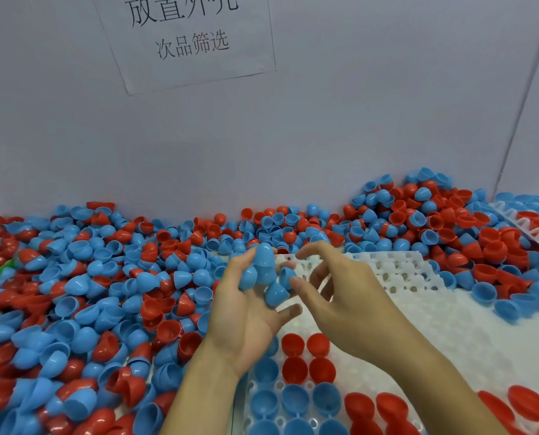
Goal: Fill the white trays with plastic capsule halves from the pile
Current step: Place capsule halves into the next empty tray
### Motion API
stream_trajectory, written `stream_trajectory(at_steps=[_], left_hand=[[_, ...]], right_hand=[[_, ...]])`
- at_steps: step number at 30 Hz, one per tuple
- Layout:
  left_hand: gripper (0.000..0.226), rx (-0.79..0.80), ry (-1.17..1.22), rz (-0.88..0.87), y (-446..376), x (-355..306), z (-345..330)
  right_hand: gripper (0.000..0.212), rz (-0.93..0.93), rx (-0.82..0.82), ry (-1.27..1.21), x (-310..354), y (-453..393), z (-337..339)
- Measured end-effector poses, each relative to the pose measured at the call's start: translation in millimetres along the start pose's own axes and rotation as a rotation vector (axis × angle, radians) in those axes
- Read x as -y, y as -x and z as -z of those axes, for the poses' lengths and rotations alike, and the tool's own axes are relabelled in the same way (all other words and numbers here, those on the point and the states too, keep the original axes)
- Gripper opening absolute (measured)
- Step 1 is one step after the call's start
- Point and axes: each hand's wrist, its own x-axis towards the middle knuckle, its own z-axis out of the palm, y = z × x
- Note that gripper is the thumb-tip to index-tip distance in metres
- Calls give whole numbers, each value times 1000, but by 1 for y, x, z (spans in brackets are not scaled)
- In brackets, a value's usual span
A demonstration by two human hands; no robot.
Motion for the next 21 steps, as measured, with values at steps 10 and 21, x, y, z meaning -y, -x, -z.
stream_trajectory(at_steps=[10, 21], left_hand=[[26, 90, -55, 3, -1, 3, -1], [68, -14, -126, 38, -1, 2, -4]], right_hand=[[17, -71, -77, -23, -8, -5, -1], [31, -40, -190, -55, -8, -5, -8]])
